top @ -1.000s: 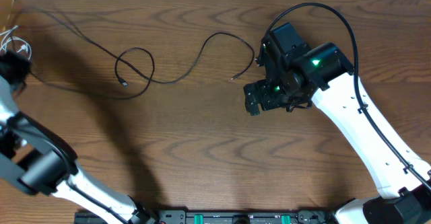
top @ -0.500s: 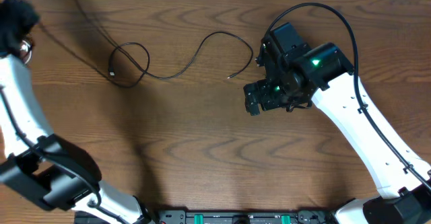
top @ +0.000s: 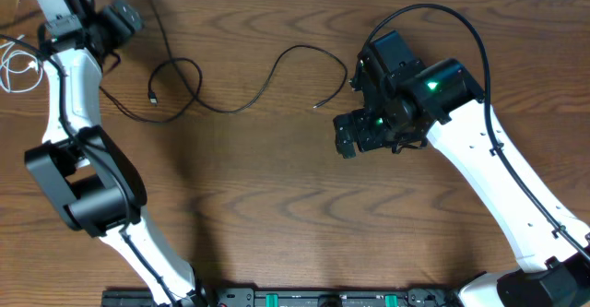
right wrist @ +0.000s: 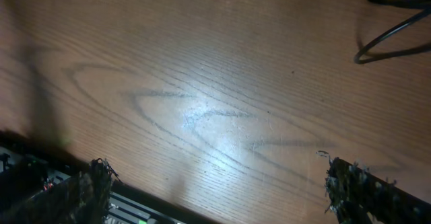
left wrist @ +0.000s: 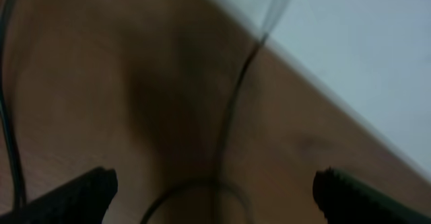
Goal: Untangle cables
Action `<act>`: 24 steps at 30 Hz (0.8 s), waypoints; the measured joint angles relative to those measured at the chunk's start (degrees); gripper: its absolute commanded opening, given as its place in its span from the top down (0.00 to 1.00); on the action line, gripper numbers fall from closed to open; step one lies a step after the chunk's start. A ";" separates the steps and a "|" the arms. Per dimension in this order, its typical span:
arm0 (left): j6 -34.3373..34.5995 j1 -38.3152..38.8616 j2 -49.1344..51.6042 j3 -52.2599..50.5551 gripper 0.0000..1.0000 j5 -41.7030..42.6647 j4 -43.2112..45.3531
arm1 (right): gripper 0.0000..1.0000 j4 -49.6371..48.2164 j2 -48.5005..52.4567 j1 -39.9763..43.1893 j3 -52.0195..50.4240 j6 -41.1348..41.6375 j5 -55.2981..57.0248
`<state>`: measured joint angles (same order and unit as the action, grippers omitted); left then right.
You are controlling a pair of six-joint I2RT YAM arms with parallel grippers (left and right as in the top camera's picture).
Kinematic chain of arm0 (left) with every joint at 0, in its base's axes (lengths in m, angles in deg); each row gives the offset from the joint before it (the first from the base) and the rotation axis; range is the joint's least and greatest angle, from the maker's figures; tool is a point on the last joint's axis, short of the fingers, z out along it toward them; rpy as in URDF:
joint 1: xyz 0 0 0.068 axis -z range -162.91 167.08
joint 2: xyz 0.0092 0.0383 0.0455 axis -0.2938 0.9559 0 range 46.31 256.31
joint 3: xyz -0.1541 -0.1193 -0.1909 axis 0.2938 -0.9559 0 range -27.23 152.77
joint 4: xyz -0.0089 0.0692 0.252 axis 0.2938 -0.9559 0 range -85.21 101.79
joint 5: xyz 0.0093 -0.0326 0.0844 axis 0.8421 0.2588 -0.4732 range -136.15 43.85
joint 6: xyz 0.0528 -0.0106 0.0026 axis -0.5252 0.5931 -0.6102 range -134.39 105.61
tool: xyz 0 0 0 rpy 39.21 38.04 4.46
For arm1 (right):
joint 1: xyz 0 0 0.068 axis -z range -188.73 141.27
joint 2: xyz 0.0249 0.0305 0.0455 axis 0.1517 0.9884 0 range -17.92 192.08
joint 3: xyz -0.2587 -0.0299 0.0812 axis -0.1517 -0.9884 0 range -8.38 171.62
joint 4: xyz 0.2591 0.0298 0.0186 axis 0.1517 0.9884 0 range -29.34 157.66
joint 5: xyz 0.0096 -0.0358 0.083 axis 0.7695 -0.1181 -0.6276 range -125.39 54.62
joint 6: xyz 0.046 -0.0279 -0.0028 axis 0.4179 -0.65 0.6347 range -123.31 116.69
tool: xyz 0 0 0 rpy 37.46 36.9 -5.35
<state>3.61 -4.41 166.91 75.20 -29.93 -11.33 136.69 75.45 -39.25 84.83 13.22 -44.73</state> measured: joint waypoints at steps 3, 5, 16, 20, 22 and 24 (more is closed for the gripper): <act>-0.87 -0.33 0.74 -0.50 0.03 -0.74 -2.84 | 0.01 -0.02 0.00 0.00 -0.02 0.00 -0.02; -1.51 -0.44 0.17 -0.50 0.03 -1.11 -3.67 | 0.01 -0.02 0.00 0.00 0.00 0.00 0.00; -1.99 1.27 -10.14 -0.33 0.07 12.63 -6.99 | 0.01 0.00 0.00 0.00 -0.02 0.00 0.00; -3.56 6.03 -11.54 -0.17 0.07 15.82 -13.86 | 0.01 -0.02 0.00 0.00 -0.02 0.00 -0.02; -6.27 9.42 -11.08 -0.17 0.07 16.20 -17.22 | 0.01 -0.02 0.00 0.00 -0.02 0.00 0.00; -9.46 13.38 -10.36 -0.20 0.07 14.93 -20.50 | 0.01 0.00 0.00 0.00 -0.02 0.00 -0.02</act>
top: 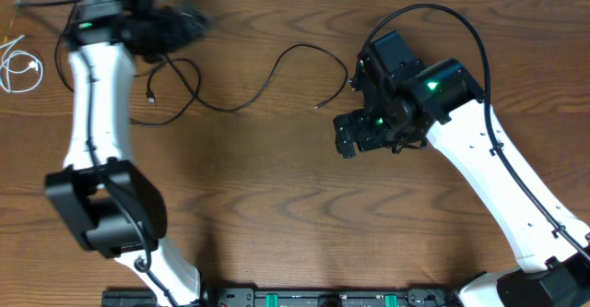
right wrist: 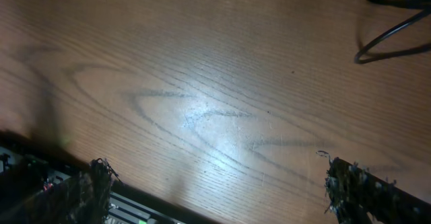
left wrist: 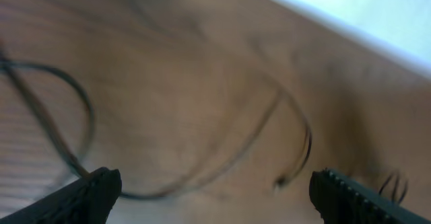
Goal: Untangle cables
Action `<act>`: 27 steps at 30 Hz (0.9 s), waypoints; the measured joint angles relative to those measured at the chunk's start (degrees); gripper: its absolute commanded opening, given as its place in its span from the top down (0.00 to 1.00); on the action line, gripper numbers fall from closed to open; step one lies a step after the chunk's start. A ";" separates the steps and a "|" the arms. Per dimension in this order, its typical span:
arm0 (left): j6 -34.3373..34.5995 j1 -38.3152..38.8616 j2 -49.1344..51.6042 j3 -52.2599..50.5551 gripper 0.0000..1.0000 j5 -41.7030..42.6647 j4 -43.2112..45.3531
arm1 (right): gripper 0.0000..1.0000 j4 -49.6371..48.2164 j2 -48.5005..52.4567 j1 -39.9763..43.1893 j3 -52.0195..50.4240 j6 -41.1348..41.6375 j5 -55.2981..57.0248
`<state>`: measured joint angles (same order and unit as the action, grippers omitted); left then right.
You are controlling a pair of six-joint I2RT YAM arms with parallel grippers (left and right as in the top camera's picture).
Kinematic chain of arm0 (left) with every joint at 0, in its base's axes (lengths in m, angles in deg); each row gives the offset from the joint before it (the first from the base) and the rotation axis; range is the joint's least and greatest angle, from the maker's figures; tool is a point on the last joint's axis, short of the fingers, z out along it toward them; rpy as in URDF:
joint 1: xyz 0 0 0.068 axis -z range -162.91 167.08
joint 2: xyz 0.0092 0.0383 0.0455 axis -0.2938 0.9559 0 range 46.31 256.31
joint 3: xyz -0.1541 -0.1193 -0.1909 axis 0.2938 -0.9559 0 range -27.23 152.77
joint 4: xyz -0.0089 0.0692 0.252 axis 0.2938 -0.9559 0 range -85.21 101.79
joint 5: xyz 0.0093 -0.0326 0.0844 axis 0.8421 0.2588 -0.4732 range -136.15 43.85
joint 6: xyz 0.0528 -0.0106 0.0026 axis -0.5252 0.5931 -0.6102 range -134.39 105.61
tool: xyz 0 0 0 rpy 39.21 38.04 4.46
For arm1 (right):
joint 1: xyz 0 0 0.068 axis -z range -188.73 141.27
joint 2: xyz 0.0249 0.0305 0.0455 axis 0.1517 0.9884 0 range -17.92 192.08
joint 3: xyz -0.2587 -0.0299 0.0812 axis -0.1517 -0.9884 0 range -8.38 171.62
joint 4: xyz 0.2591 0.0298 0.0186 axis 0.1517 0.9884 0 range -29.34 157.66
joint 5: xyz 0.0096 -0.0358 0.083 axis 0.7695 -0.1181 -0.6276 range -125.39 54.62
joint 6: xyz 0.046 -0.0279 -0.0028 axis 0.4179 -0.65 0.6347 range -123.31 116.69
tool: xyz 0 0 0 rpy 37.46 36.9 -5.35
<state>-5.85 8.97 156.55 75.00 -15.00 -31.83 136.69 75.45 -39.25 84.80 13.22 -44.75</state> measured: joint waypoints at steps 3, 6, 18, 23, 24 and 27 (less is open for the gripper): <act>-4.20 5.22 1.16 0.00 0.07 -2.93 -3.06 | 0.01 0.00 0.00 0.00 0.00 0.00 0.00; -7.98 9.57 2.71 0.00 0.07 -4.72 -3.78 | 0.01 -0.02 0.00 0.00 0.00 0.00 0.02; -11.85 18.08 11.21 0.00 0.07 -13.55 1.40 | 0.01 0.00 0.00 0.00 0.00 0.00 0.00; -12.02 18.10 15.98 0.00 0.07 -14.80 2.34 | 0.01 0.00 0.00 0.00 0.00 0.00 0.02; -12.00 18.10 16.94 0.00 0.08 -14.88 2.43 | 0.01 -0.02 0.00 0.00 0.00 0.02 0.02; -11.93 18.10 19.12 0.00 0.26 -15.02 3.06 | 0.01 -0.02 0.00 0.00 0.00 0.00 0.02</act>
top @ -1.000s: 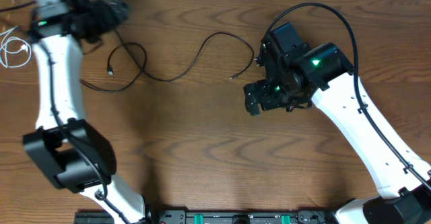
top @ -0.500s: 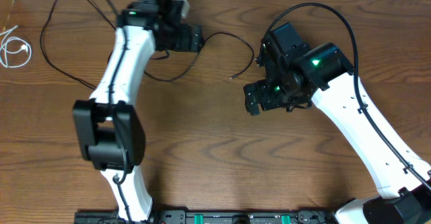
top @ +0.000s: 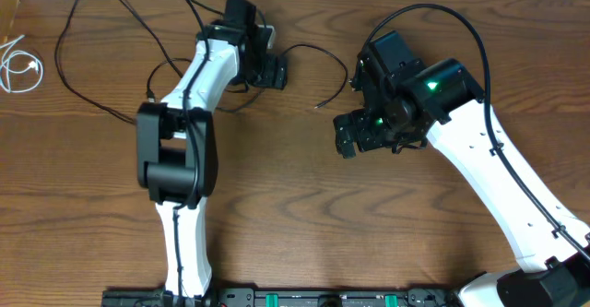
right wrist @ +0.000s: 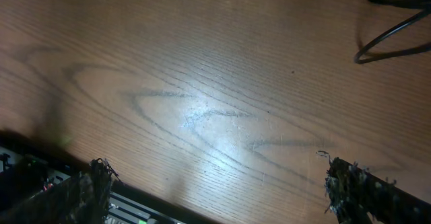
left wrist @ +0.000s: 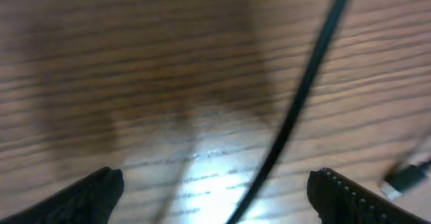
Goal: Untangle cables
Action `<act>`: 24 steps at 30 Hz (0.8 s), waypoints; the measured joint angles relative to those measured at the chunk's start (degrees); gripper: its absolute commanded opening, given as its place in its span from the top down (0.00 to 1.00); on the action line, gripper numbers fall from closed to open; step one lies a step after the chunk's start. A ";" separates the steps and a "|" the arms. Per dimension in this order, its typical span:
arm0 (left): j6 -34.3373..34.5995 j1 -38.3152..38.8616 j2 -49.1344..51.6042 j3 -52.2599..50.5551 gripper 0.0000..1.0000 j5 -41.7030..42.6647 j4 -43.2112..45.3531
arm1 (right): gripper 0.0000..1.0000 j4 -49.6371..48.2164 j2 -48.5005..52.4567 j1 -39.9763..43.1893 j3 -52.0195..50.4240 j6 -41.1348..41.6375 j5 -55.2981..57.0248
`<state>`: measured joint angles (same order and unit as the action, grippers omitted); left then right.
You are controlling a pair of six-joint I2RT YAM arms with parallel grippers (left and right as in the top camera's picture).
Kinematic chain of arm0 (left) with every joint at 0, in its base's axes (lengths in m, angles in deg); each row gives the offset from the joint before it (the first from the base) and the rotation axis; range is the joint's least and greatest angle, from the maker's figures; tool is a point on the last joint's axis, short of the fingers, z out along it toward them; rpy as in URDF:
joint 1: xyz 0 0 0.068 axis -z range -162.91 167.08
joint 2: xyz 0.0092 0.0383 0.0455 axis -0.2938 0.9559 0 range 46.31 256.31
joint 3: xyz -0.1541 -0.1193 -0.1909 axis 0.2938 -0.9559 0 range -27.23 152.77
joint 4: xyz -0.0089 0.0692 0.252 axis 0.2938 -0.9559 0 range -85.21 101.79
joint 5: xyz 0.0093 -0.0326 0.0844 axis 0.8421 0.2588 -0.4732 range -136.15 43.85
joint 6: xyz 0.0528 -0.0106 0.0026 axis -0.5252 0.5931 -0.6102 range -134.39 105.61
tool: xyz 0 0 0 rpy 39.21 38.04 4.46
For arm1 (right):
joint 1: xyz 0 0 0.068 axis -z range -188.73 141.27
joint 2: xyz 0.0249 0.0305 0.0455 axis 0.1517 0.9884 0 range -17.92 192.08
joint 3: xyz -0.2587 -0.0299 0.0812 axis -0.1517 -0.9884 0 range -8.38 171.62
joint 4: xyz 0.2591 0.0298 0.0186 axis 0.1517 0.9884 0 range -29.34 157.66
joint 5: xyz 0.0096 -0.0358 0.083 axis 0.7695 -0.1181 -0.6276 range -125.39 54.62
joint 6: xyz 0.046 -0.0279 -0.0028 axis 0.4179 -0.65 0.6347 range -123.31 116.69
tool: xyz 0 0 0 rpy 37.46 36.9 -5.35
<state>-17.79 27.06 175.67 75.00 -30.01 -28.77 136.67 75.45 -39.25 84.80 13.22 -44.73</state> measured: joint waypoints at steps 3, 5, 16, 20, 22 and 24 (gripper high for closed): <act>0.00 0.00 1.22 0.00 0.59 -0.02 1.18 | 0.01 0.00 0.00 0.00 0.00 0.00 -0.02; -0.33 0.00 1.49 0.00 0.81 -0.02 1.86 | 0.01 0.02 0.00 0.00 0.00 0.00 0.00; 10.27 -1.18 0.79 3.10 0.93 0.00 4.31 | 0.01 0.00 0.00 0.00 0.00 0.00 0.00; 18.84 -2.86 -3.58 4.42 0.92 0.00 9.64 | 0.01 0.02 0.00 0.00 0.00 0.00 0.00; 23.43 -4.24 -7.69 4.59 0.92 0.02 13.03 | 0.01 0.00 0.00 0.00 0.00 0.00 -0.02; 27.63 -5.90 -12.04 4.96 0.93 0.04 15.78 | 0.01 0.02 0.00 0.00 0.00 0.00 0.00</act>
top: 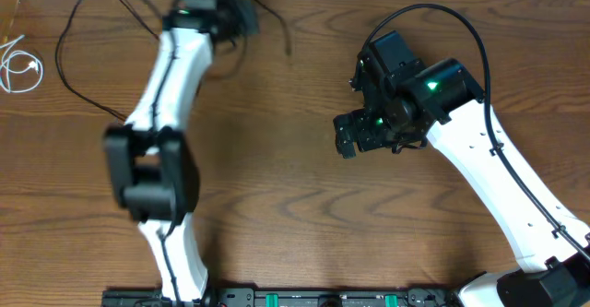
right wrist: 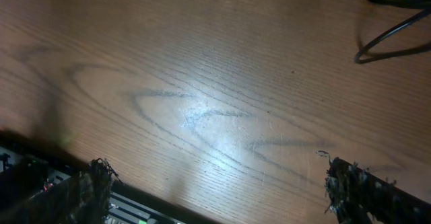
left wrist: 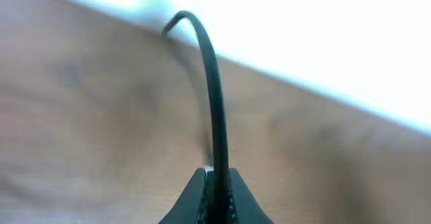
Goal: Untangle cables
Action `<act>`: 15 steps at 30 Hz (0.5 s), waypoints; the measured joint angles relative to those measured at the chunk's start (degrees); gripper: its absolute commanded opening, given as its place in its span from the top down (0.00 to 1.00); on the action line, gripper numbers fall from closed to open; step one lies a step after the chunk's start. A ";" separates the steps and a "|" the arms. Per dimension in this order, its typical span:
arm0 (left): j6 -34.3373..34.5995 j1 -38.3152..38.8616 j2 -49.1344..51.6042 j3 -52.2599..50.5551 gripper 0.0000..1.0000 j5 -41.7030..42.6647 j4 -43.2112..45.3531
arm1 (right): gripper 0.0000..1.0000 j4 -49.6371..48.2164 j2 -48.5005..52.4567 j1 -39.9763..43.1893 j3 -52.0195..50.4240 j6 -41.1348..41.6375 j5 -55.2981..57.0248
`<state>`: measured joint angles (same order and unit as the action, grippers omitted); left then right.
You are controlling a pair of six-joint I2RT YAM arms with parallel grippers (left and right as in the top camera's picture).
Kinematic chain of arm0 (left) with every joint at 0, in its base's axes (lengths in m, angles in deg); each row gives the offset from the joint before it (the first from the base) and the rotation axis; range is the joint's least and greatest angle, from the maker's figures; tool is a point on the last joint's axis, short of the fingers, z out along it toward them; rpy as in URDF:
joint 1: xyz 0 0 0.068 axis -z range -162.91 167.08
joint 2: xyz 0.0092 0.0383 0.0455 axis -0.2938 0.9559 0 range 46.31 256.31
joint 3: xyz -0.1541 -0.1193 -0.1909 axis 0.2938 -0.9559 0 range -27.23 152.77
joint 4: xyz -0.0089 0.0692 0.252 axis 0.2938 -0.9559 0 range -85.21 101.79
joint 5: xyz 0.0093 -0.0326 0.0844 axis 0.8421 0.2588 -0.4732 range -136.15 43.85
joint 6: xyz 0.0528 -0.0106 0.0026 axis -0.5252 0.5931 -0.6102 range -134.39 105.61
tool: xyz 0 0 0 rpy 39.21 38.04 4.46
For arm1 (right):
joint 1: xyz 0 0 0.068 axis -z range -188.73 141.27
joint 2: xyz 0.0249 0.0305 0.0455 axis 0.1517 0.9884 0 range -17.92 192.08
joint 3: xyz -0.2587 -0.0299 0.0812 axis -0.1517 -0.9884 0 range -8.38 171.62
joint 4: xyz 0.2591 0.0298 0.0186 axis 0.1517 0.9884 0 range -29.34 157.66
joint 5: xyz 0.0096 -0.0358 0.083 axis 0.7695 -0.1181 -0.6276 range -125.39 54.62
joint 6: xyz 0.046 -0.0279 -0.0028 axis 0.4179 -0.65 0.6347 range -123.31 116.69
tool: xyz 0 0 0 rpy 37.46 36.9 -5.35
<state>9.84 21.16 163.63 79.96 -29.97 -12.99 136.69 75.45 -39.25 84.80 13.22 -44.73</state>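
In the left wrist view my left gripper (left wrist: 215, 183) is shut on a thin black cable (left wrist: 214, 103), which rises from the jaws and curls over at the top. The overhead view shows that gripper (top: 229, 12) blurred at the table's far edge. A blurred black strand (top: 279, 32) trails to its right. My right gripper (top: 347, 137) hovers right of the middle. It stands open (right wrist: 215, 183) over bare wood with nothing between its fingers.
A white cable (top: 18, 67) lies coiled at the far left edge. A thin black loop (top: 59, 49) curves over the left of the table (top: 277, 187); I cannot tell whether it belongs to the held cable. A dark rail (top: 313, 298) runs along the front edge.
My left gripper was open, low over the black cable near the top middle. Now it is shut on that cable at the far edge, and the cable's curves are gone from the table's middle. The right arm is unmoved.
My left gripper was open at the far left corner near the white cable. Then it was over the black cable's loop, then open at the cable's middle. Now it holds the cable at the far edge. My right gripper stayed open in place throughout.
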 measured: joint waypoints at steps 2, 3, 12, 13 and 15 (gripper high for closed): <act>4.35 -1.99 -4.11 0.83 0.93 0.00 1.60 | 0.01 0.00 0.00 0.00 0.00 0.00 0.00; 6.38 -3.04 -5.77 1.27 0.92 0.00 1.88 | 0.01 -0.02 0.00 0.00 0.00 0.00 0.00; 17.38 -13.94 -8.61 2.34 0.93 -5.11 -6.40 | 0.01 -0.02 0.00 0.00 0.00 0.00 0.00; 17.79 -15.04 -7.87 1.92 0.93 -6.99 -8.57 | 0.01 0.00 0.00 0.00 0.00 0.00 0.00; 18.25 -16.94 -6.45 0.94 0.92 -10.05 -11.54 | 0.01 -0.02 0.00 0.00 0.00 0.00 -0.02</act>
<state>28.09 4.22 157.18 80.90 -40.02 -24.53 136.67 75.45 -39.25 84.80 13.22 -44.75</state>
